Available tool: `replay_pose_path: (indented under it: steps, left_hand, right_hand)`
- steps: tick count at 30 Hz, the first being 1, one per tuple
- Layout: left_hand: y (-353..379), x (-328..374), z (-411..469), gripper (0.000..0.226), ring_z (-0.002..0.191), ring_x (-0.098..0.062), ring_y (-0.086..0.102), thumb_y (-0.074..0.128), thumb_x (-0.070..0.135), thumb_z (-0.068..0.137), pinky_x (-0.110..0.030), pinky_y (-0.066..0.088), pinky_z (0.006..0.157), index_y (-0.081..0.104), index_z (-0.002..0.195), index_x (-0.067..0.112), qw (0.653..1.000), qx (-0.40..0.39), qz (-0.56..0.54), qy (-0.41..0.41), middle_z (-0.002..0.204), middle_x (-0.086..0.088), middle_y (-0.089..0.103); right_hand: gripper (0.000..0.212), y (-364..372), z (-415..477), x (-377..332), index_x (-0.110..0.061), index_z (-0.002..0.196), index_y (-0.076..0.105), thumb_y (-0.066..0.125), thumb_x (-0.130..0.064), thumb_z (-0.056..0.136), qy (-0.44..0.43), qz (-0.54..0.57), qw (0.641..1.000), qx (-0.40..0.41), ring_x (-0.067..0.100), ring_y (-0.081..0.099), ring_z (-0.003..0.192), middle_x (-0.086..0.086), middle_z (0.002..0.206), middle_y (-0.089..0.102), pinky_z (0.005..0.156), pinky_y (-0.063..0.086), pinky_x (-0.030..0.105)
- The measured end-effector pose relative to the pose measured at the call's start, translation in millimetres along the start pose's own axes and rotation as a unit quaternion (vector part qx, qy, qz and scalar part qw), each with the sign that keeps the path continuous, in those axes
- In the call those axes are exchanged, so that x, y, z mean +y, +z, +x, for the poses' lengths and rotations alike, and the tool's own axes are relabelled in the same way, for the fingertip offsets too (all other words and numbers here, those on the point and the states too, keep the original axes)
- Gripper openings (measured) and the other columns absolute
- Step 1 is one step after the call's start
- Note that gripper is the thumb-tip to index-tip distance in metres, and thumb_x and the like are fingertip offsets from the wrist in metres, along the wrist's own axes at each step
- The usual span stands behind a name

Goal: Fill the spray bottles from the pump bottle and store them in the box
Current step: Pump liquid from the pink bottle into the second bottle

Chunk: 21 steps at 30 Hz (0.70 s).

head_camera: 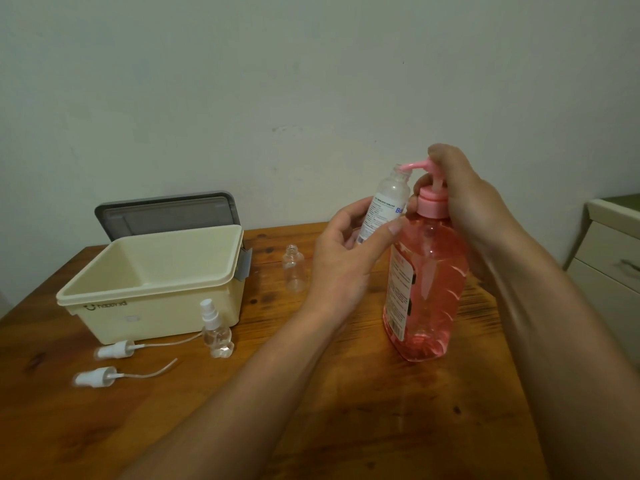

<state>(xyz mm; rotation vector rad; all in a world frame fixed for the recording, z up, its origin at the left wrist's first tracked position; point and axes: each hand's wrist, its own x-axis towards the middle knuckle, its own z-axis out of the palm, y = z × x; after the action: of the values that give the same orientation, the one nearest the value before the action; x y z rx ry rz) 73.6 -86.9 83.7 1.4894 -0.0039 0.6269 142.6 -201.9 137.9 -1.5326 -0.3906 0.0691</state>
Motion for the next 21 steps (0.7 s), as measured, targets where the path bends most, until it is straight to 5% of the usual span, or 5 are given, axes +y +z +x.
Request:
replay_pose_path:
  steps: [9,16,21]
  left_hand:
    - [1.0,-2.0,-0.1,0.043,0.090,0.005,0.067,0.074,0.015,0.083,-0.012,0.053,0.073,0.060,0.124,0.015,1.000,0.003,0.001,-0.005,0.108,0.006,0.071]
    - [0.5,-1.3,0.4,0.039,0.090,0.007,0.066,0.072,0.014,0.085,-0.012,0.053,0.073,0.059,0.122,0.019,1.000,-0.002,-0.003,0.002,0.108,0.009,0.068]
    - [1.3,-2.5,0.7,0.042,0.091,0.004,0.067,0.074,0.015,0.084,-0.013,0.053,0.074,0.060,0.124,0.015,1.000,0.001,0.002,0.001,0.111,0.005,0.070]
  right_hand:
    - [0.029,0.2,-2.0,-4.6,-0.014,0.075,0.058,0.046,-0.034,0.092,0.002,0.008,1.000,0.001,0.024,0.051,0.058,0.001,0.056,0.062,0.056,0.042,0.030]
    - [0.039,0.1,-3.3,-2.4,-0.018,0.078,0.061,0.047,-0.051,0.091,0.008,0.003,1.000,0.000,0.020,0.055,0.054,0.000,0.062,0.065,0.058,0.046,0.033]
    - [0.033,-0.4,-3.0,-4.8,-0.015,0.076,0.059,0.045,-0.039,0.093,0.000,-0.007,1.000,-0.002,0.019,0.051,0.052,-0.001,0.056,0.063,0.053,0.043,0.028]
